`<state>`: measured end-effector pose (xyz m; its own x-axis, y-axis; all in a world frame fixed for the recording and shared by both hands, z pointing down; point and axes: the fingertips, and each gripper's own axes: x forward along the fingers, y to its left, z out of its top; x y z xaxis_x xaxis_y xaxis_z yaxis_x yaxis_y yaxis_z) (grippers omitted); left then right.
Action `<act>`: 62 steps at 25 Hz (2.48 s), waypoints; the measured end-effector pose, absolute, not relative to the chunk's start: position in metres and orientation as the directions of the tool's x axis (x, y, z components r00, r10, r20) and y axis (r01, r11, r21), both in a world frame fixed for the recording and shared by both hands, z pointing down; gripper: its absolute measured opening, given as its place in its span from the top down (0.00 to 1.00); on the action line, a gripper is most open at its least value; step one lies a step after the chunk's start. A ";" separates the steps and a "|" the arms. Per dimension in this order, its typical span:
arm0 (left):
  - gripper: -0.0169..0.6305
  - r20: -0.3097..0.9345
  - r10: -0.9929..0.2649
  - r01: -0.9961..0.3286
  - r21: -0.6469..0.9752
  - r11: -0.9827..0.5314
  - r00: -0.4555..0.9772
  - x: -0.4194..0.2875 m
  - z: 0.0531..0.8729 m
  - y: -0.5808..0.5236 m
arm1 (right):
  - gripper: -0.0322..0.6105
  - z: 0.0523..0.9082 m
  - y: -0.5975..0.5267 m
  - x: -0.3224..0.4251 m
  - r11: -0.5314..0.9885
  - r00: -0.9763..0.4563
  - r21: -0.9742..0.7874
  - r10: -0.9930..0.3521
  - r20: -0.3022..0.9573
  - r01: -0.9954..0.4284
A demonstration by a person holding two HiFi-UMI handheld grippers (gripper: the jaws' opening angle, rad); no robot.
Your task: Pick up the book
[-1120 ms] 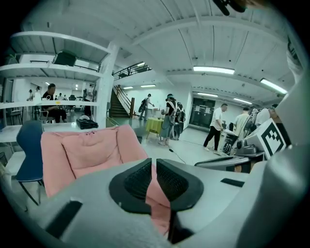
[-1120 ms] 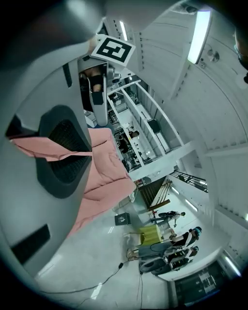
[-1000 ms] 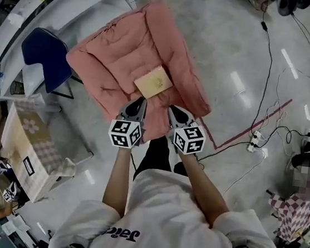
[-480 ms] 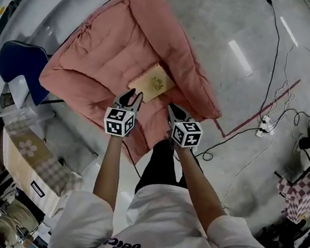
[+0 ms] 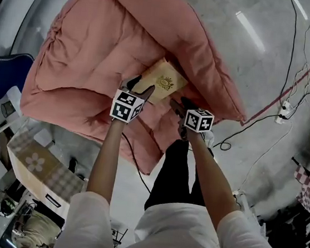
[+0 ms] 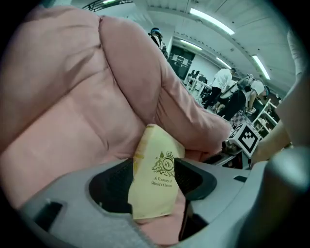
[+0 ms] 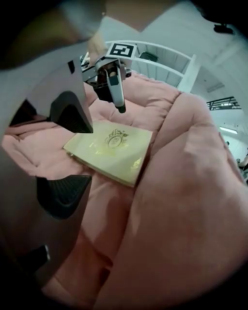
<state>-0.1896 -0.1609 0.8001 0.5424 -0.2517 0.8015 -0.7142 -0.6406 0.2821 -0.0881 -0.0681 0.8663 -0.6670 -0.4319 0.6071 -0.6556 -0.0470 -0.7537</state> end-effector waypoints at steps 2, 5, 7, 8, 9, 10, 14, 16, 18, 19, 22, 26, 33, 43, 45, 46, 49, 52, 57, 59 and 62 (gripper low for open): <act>0.56 0.816 -0.216 -0.694 0.281 -0.663 0.536 -0.192 0.818 -0.166 | 0.54 0.885 -0.068 -0.097 -0.056 -0.675 -0.762 -0.425 0.603 -0.645; 0.55 0.830 -0.164 -0.661 0.288 -0.693 0.534 -0.195 0.838 -0.171 | 0.53 0.904 -0.075 -0.111 -0.066 -0.683 -0.780 -0.441 0.582 -0.622; 0.54 0.836 -0.123 -0.629 0.297 -0.719 0.535 -0.193 0.849 -0.171 | 0.53 0.913 -0.081 -0.119 -0.066 -0.686 -0.788 -0.450 0.571 -0.612; 0.54 0.840 -0.103 -0.614 0.300 -0.730 0.533 -0.193 0.853 -0.170 | 0.53 0.916 -0.083 -0.124 -0.066 -0.692 -0.796 -0.455 0.560 -0.601; 0.54 0.843 -0.087 -0.603 0.304 -0.738 0.532 -0.192 0.857 -0.169 | 0.53 0.918 -0.086 -0.128 -0.071 -0.699 -0.810 -0.465 0.544 -0.583; 0.54 0.845 -0.074 -0.596 0.308 -0.742 0.529 -0.192 0.861 -0.168 | 0.53 0.918 -0.089 -0.131 -0.084 -0.705 -0.827 -0.479 0.523 -0.556; 0.54 0.854 -0.083 -0.619 0.301 -0.725 0.513 -0.193 0.868 -0.170 | 0.53 0.912 -0.100 -0.137 -0.171 -0.711 -0.886 -0.539 0.451 -0.431; 0.58 0.856 -0.099 -0.637 0.294 -0.713 0.507 -0.193 0.868 -0.172 | 0.53 0.909 -0.100 -0.136 -0.184 -0.711 -0.879 -0.525 0.467 -0.441; 0.59 0.853 -0.099 -0.645 0.306 -0.700 0.512 -0.191 0.865 -0.170 | 0.53 0.906 -0.096 -0.132 -0.187 -0.701 -0.853 -0.499 0.509 -0.487; 0.59 0.850 -0.100 -0.652 0.316 -0.690 0.518 -0.190 0.861 -0.168 | 0.53 0.904 -0.093 -0.130 -0.192 -0.694 -0.841 -0.489 0.529 -0.506; 0.60 0.841 -0.118 -0.679 0.334 -0.654 0.527 -0.192 0.841 -0.158 | 0.62 0.887 -0.080 -0.127 -0.184 -0.687 -0.811 -0.448 0.572 -0.555; 0.60 0.835 -0.160 -0.707 0.326 -0.627 0.527 -0.191 0.804 -0.138 | 0.62 0.847 -0.071 -0.121 -0.096 -0.688 -0.779 -0.410 0.598 -0.620; 0.60 0.768 -0.335 -0.793 0.345 -0.502 0.546 -0.178 0.722 -0.103 | 0.62 0.762 -0.053 -0.091 0.071 -0.686 -0.732 -0.421 0.593 -0.677; 0.61 0.681 -0.518 -0.850 0.338 -0.405 0.517 -0.145 0.608 -0.033 | 0.63 0.650 0.003 -0.047 0.192 -0.722 -0.729 -0.437 0.537 -0.657; 0.61 0.662 -0.551 -0.859 0.348 -0.374 0.508 -0.138 0.586 -0.014 | 0.63 0.627 0.017 -0.037 0.236 -0.725 -0.712 -0.443 0.527 -0.662; 0.61 0.651 -0.570 -0.865 0.349 -0.362 0.501 -0.134 0.574 -0.007 | 0.63 0.615 0.022 -0.032 0.260 -0.726 -0.700 -0.447 0.524 -0.665; 0.61 0.605 -0.636 -0.878 0.335 -0.343 0.479 -0.121 0.536 0.008 | 0.63 0.576 0.030 -0.017 0.335 -0.726 -0.659 -0.465 0.506 -0.674; 0.61 0.551 -0.699 -0.889 0.315 -0.333 0.456 -0.111 0.499 0.024 | 0.63 0.538 0.037 -0.006 0.412 -0.734 -0.616 -0.486 0.475 -0.671; 0.61 0.438 -0.808 -0.911 0.305 -0.278 0.394 -0.102 0.437 0.043 | 0.63 0.474 0.040 0.006 0.544 -0.761 -0.535 -0.511 0.401 -0.647; 0.61 0.394 -0.844 -0.920 0.295 -0.258 0.363 -0.099 0.414 0.051 | 0.63 0.448 0.043 0.009 0.589 -0.773 -0.502 -0.512 0.375 -0.634; 0.61 0.316 -0.889 -0.927 0.285 -0.245 0.332 -0.096 0.375 0.065 | 0.63 0.407 0.049 0.011 0.654 -0.782 -0.429 -0.525 0.336 -0.623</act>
<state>-0.0961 0.0645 0.3753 0.3322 -0.8886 0.3164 -0.9267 -0.2450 0.2851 0.0113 0.0489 0.4068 -0.7821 -0.5249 0.3359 -0.6232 0.6541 -0.4288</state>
